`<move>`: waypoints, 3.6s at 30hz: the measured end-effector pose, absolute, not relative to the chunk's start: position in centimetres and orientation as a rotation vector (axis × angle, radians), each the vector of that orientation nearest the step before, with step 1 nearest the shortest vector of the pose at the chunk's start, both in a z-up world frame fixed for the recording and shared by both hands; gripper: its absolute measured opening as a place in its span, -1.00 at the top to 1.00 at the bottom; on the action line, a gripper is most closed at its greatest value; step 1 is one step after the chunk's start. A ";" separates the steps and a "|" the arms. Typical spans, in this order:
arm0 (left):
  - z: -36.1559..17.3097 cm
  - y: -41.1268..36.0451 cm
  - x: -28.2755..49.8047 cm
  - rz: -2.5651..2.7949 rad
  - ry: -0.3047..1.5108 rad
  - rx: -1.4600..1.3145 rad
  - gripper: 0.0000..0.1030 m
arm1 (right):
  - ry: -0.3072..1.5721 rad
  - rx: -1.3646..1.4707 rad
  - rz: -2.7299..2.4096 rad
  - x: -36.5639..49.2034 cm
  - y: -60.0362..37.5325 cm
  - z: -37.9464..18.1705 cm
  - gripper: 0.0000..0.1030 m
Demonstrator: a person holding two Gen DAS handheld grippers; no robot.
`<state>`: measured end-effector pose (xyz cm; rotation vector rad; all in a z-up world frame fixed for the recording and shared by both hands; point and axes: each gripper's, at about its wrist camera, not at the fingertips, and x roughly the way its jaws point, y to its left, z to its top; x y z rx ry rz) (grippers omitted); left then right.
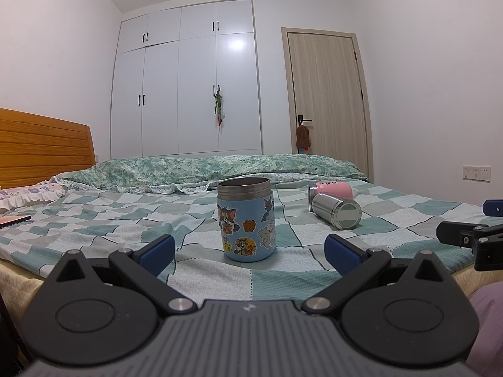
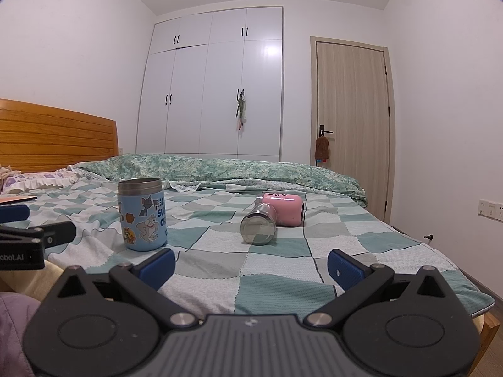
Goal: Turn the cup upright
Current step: 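Move the right tool toward the lying silver thermos and open its fingers, then close the right gripper around the silver thermos body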
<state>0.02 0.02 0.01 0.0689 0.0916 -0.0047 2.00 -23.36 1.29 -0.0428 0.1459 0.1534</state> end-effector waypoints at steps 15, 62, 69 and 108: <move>0.1 -0.1 0.1 -0.005 0.100 0.065 -1.00 | 0.156 -0.045 0.147 1.9 -23.7 1.3 -1.00; 4.0 -17.6 37.8 -0.048 0.672 0.084 -1.00 | 0.508 -0.155 0.310 35.5 -35.9 5.3 -1.00; 1.2 -17.9 41.6 -0.025 0.821 0.081 -0.29 | 0.561 -0.171 0.318 37.9 -35.5 3.9 -1.00; 3.7 -13.4 19.4 -0.115 0.803 -0.087 -0.22 | 0.599 -0.176 0.328 14.4 -31.3 6.2 -1.00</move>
